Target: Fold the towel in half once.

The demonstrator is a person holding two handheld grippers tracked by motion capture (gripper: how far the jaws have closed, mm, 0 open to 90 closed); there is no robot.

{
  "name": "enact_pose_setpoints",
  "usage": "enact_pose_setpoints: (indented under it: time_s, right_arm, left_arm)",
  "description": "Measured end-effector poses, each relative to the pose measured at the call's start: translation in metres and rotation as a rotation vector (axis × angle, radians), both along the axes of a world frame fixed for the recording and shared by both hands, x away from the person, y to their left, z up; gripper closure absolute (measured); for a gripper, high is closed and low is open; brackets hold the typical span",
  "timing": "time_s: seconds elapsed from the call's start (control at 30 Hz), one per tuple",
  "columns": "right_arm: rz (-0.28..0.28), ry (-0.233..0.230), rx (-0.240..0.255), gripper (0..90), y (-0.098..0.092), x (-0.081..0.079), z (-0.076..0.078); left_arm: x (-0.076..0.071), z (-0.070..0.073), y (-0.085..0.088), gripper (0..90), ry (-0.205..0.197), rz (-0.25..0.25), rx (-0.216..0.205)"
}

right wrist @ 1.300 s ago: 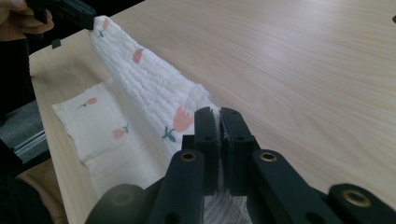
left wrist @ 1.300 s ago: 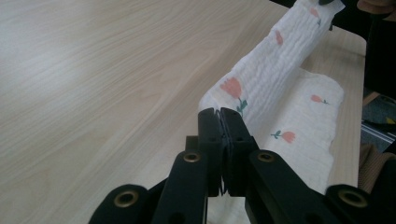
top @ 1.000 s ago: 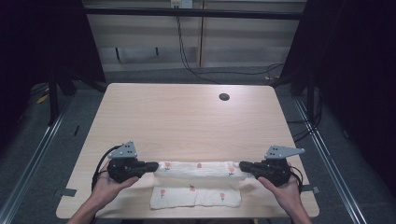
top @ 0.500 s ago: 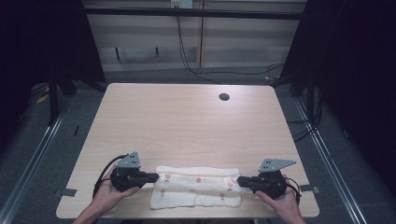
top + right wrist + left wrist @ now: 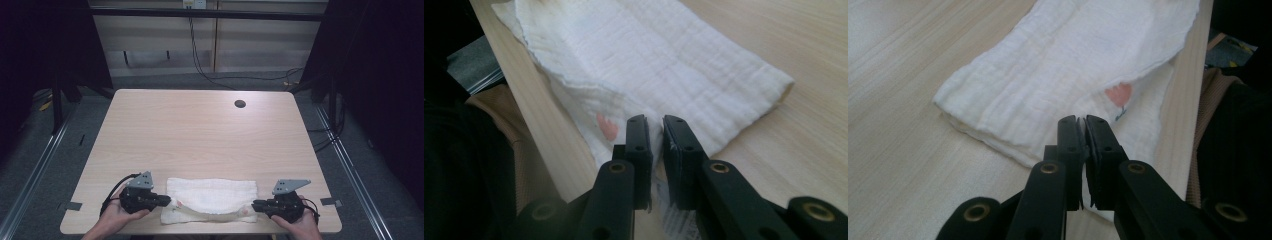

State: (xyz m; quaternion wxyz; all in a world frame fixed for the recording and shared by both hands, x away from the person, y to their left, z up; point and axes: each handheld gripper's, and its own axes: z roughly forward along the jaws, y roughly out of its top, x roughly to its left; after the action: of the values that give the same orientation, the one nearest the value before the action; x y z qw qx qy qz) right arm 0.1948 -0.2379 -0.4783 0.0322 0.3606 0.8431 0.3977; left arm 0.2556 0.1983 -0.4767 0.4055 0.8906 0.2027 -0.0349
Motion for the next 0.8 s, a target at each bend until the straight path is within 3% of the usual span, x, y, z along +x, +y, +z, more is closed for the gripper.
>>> enact_pose_setpoints:
  time_s: [0.1,0.27,0.47,0.63,0.8]
  right_arm:
    - [0.001,0.004,0.002,79.3,0.001,-0.001,0.000]
    - [0.005,0.002,0.002,73.6,0.001,-0.008,0.002]
    - [0.022,-0.006,0.021,68.9,0.001,-0.013,0.008]
    - [0.022,-0.025,0.030,64.2,0.002,-0.013,0.012]
    - [0.021,-0.035,0.042,64.0,0.003,-0.010,0.016]
  left_arm:
    - [-0.002,0.000,0.001,85.9,0.004,0.000,0.006]
    - [-0.004,0.006,0.002,81.3,-0.001,-0.012,-0.025]
    - [0.001,0.011,0.010,75.8,-0.013,0.033,-0.054]
    - [0.007,0.007,0.008,71.2,-0.009,0.064,-0.040]
    - [0.010,0.006,0.005,69.0,-0.011,0.062,-0.025]
